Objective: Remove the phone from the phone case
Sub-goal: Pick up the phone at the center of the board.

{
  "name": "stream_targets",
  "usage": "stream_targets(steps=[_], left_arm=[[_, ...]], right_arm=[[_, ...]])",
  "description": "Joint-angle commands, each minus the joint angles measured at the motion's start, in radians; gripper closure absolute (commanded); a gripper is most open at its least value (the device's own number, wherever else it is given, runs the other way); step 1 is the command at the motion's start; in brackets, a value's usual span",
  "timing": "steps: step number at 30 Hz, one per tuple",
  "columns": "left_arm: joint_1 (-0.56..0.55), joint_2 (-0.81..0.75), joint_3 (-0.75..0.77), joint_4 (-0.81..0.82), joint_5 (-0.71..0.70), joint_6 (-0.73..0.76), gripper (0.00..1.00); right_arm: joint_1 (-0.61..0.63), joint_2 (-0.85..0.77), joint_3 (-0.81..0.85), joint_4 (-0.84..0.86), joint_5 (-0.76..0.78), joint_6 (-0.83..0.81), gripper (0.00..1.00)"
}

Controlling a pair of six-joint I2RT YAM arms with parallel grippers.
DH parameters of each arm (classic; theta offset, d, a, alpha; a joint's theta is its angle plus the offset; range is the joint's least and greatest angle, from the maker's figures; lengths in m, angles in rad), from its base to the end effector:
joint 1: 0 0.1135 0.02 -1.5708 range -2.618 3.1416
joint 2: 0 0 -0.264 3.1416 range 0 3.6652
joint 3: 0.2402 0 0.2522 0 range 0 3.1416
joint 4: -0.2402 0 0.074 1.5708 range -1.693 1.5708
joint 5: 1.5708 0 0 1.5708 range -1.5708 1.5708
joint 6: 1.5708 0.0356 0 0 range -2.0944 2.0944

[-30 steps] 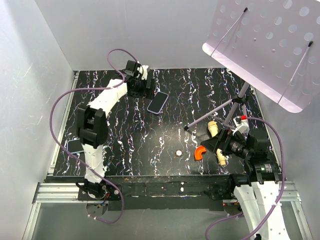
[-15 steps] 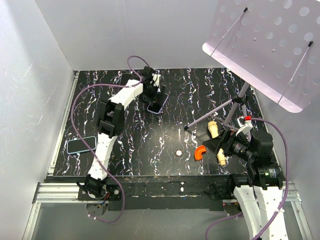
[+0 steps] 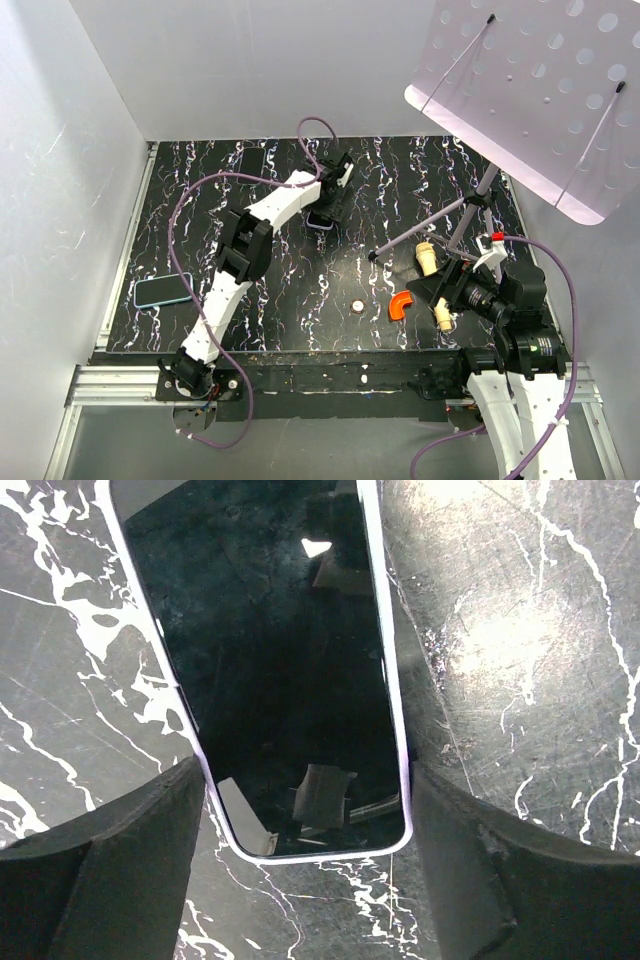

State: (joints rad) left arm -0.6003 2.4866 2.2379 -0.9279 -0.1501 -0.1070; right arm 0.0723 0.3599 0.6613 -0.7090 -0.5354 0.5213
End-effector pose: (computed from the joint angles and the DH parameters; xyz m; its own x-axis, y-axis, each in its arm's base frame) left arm 0.4350 -0.2913 0.1713 -0.8121 0.4280 -0.3966 0.4269 0.8992 0.0963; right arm 0.0835 0.0243 0.2950 -0.6064 0.3855 -0.6954 -0.2621 0.7288 0.6326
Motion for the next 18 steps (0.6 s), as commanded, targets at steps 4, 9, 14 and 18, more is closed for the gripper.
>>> stream_targets(steps=[4, 9, 14, 18], left_arm=[[-0.01, -0.116, -0.22, -0.05, -0.117, -0.002, 0.56], [-0.01, -0.481, -0.764, 0.133, -0.02, -0.126, 0.51], [-0.01, -0.64, -0.92, 0.189, 0.046, -0.12, 0.12], [0.002, -0.618, -0.832, 0.232, 0.077, -0.077, 0.02]], right_arm=[[-0.002, -0.01, 0.018, -0.009, 0.028, 0.016, 0.07], [-0.002, 0.004, 0.009, 0.017, 0.012, 0.028, 0.07], [-0.002, 0.007, -0.037, 0.057, -0.011, 0.029, 0.08], [-0.002, 0.014, -0.048, 0.056, -0.015, 0.036, 0.09]])
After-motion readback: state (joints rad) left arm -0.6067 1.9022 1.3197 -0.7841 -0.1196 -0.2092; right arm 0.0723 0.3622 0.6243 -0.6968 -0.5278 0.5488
